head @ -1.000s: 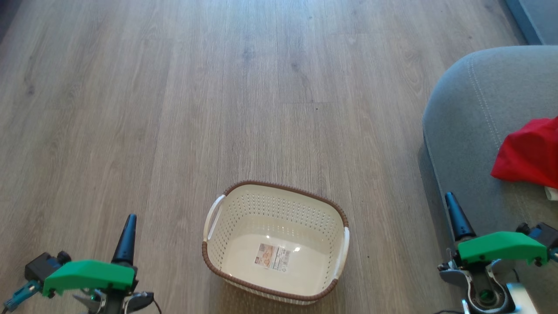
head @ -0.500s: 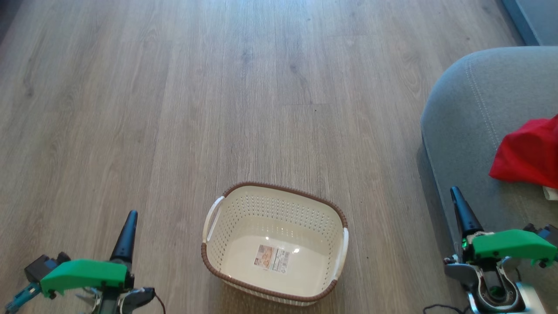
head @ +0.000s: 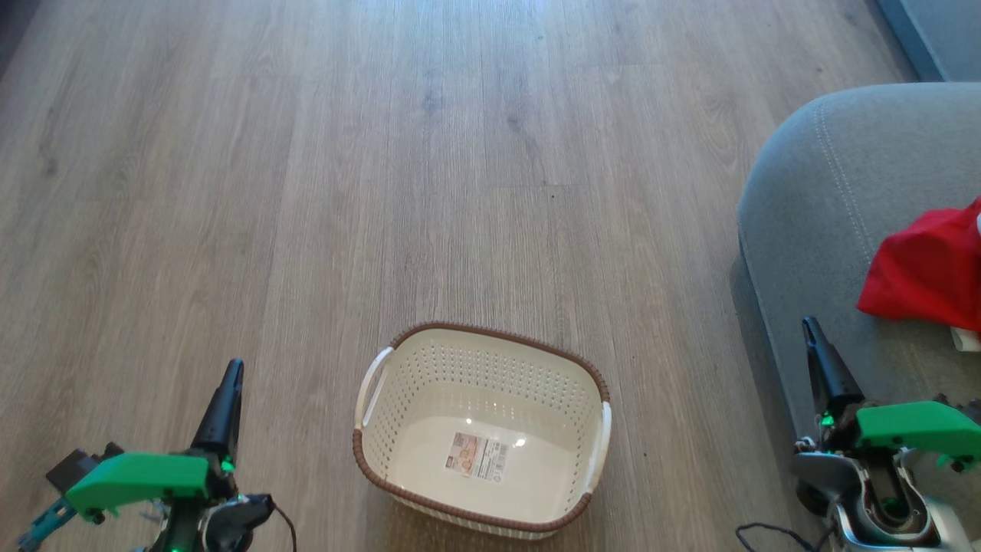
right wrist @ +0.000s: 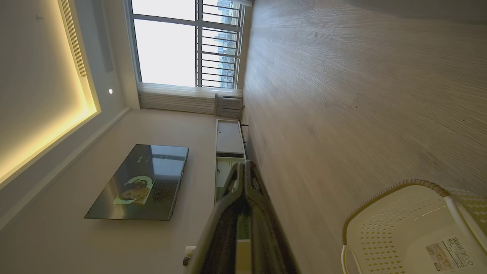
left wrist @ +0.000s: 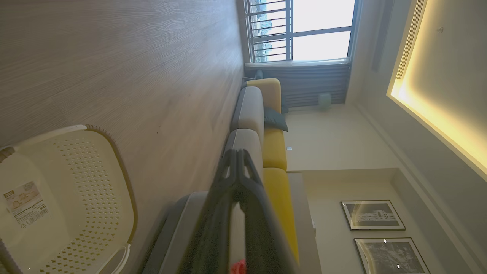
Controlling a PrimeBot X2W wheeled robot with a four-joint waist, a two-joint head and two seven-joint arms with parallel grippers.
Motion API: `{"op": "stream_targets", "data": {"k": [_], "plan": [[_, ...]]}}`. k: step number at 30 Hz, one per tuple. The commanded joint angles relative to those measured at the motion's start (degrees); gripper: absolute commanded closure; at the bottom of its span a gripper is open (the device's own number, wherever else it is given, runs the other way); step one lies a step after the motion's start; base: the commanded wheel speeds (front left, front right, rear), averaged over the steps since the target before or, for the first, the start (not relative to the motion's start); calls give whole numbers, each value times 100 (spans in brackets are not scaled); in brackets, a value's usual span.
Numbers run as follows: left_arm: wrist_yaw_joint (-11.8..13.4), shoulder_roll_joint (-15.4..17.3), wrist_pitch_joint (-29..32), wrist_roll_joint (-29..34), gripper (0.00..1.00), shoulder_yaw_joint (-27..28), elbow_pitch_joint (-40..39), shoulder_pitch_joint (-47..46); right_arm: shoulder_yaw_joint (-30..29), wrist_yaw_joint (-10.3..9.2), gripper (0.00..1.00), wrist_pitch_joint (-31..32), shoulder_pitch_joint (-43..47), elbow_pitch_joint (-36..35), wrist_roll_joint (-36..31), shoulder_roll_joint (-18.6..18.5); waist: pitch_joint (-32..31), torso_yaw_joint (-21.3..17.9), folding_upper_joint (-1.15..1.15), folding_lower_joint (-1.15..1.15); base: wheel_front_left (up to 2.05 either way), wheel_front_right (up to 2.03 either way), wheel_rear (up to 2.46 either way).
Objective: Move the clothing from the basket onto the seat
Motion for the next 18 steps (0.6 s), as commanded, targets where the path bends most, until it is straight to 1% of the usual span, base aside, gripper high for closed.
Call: {"op": "stream_targets", "data": {"k": [1, 7, 18], "plan": [[-8, 18, 53, -150, 100, 217, -225, -333, 86, 4, 100, 72, -102, -260, 164, -22, -2, -1, 0, 0, 0, 0, 0], [-9, 6, 144, -509, 100, 233, -264, -349, 45, 3, 100, 164, -96, -337, 543, -21, -13, -10, 0, 0, 0, 0, 0], [-9, 6, 144, -509, 100, 232, -265, -349, 45, 3, 100, 164, -96, -337, 543, -21, -13, -10, 0, 0, 0, 0, 0]]}}
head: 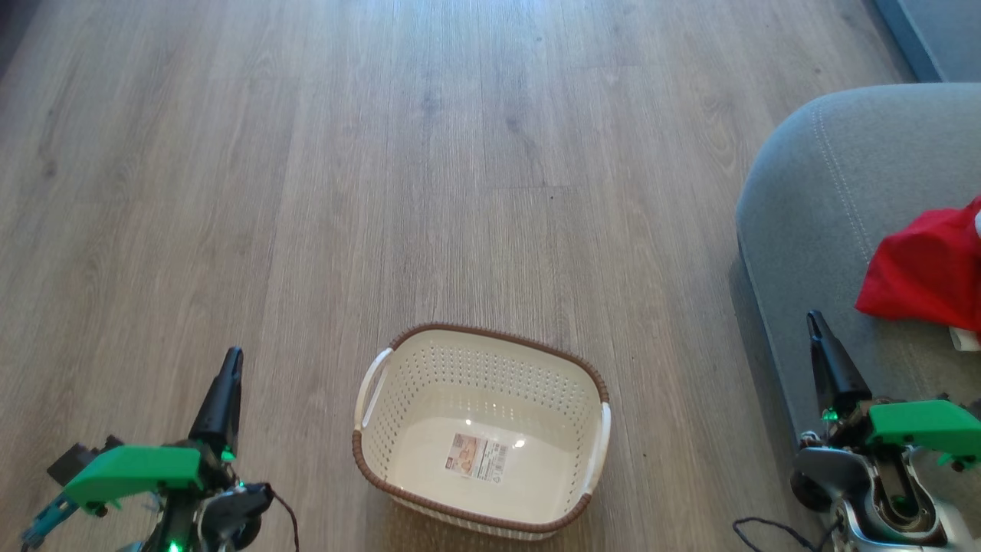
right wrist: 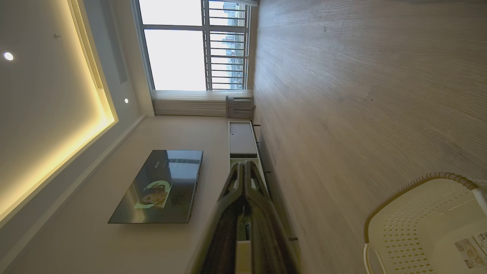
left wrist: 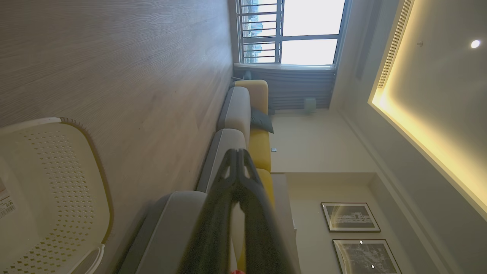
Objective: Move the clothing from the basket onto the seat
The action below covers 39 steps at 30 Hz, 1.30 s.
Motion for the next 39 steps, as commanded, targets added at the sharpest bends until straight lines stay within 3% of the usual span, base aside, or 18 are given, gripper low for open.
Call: {"op": "stream_targets", "data": {"k": [1, 39], "plan": [[-9, 40, 45, -33, 100, 208, -191, -272, 99, 3, 100, 23, -99, -223, 32, -22, 0, 0, 0, 0, 0, 0, 0], [-9, 40, 44, -34, 100, 207, -192, -271, 99, 3, 100, 23, -98, -223, 33, -22, 0, 0, 0, 0, 0, 0, 0]]}}
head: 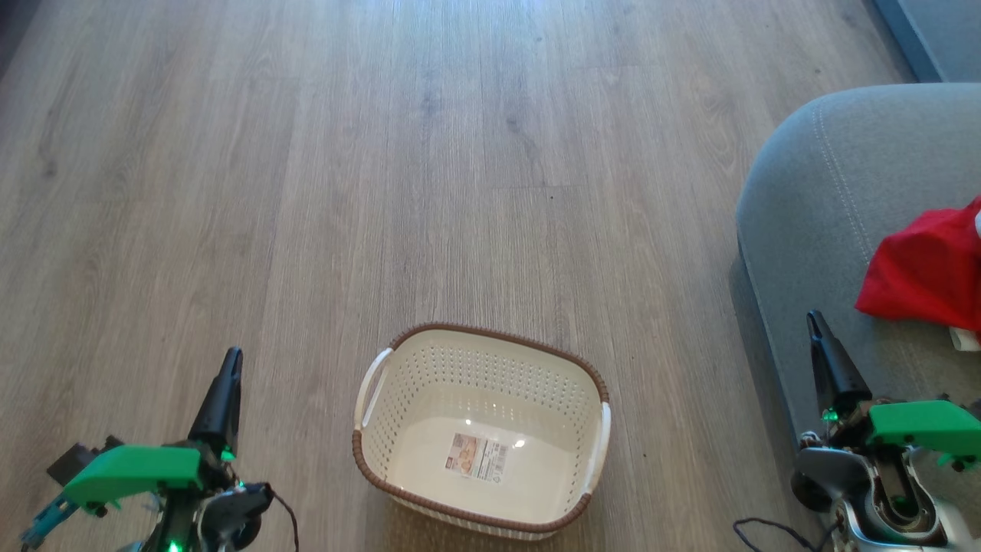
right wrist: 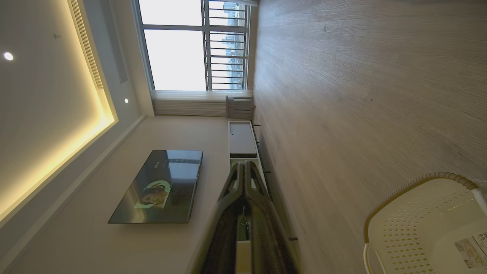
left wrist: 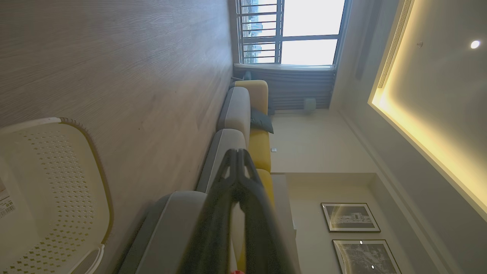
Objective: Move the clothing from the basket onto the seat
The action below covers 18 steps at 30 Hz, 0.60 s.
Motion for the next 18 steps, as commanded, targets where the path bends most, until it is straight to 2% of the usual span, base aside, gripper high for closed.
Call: {"op": "stream_targets", "data": {"k": [1, 18], "plan": [[-9, 43, 44, -34, 100, 200, -192, -271, 99, 3, 100, 23, -101, -223, 33, -23, 0, 0, 0, 0, 0, 0, 0], [-9, 43, 44, -35, 100, 200, -192, -271, 99, 3, 100, 23, -101, -223, 33, -23, 0, 0, 0, 0, 0, 0, 0]]}}
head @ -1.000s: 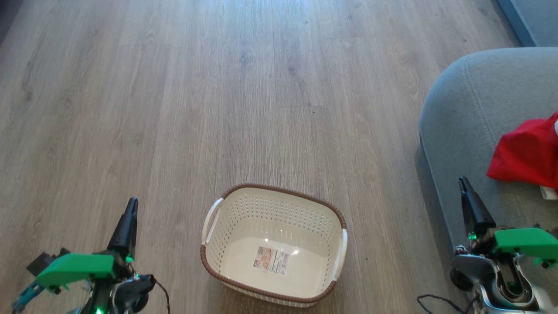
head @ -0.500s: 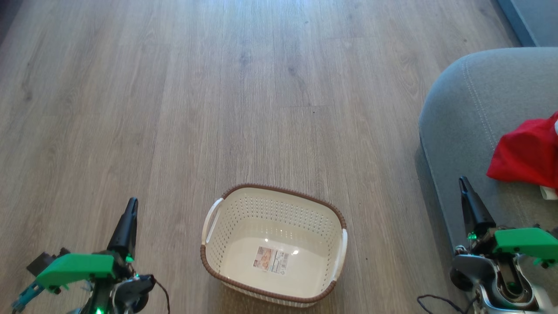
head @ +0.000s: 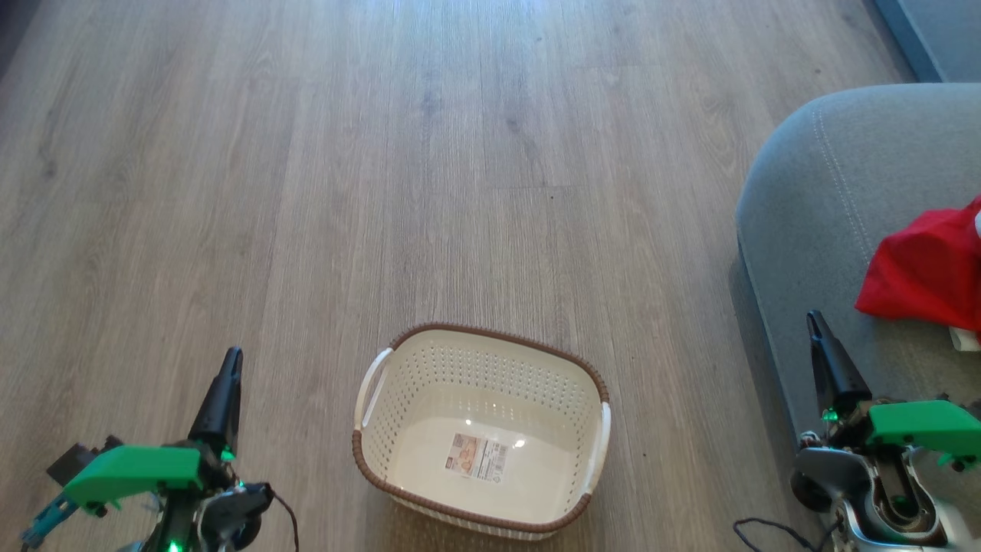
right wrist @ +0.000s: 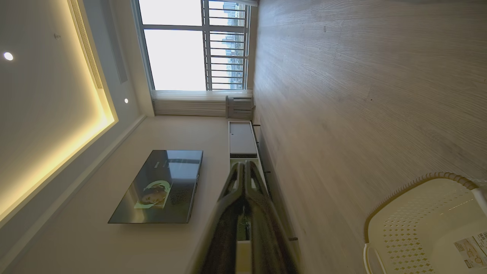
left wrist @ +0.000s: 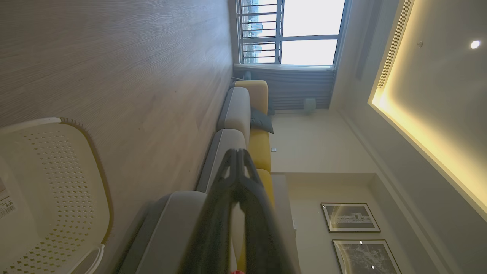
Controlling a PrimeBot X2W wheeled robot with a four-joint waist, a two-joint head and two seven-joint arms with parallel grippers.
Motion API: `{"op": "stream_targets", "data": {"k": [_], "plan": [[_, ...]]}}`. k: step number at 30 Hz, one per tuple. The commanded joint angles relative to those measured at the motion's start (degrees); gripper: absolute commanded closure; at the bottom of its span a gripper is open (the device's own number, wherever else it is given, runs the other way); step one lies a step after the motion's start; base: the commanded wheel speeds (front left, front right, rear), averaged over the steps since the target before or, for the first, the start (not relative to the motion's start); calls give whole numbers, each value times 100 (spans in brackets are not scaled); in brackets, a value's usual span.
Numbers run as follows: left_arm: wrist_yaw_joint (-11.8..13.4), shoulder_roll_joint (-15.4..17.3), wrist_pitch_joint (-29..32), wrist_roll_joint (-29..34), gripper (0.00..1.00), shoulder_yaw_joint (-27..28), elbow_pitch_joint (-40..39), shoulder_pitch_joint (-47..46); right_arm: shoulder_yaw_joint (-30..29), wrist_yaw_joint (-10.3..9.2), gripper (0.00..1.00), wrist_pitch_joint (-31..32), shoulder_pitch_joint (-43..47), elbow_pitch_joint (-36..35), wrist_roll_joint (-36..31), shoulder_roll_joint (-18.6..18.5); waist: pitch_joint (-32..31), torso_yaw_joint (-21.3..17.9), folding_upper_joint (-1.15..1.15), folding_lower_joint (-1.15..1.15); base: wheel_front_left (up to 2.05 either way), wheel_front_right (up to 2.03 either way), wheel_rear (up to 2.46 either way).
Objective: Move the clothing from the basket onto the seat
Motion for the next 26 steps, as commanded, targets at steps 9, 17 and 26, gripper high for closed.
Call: {"op": "stream_targets", "data": {"k": [9, 17, 26], "plan": [[-9, 43, 44, -35, 100, 199, -192, -271, 100, 3, 100, 23, -101, -223, 33, -23, 0, 0, 0, 0, 0, 0, 0], [-9, 43, 44, -35, 100, 199, -192, -271, 100, 3, 100, 22, -101, -223, 33, -23, 0, 0, 0, 0, 0, 0, 0], [-9, 43, 44, -35, 100, 199, -192, -271, 100, 3, 100, 22, -101, -223, 33, -23, 0, 0, 0, 0, 0, 0, 0]]}}
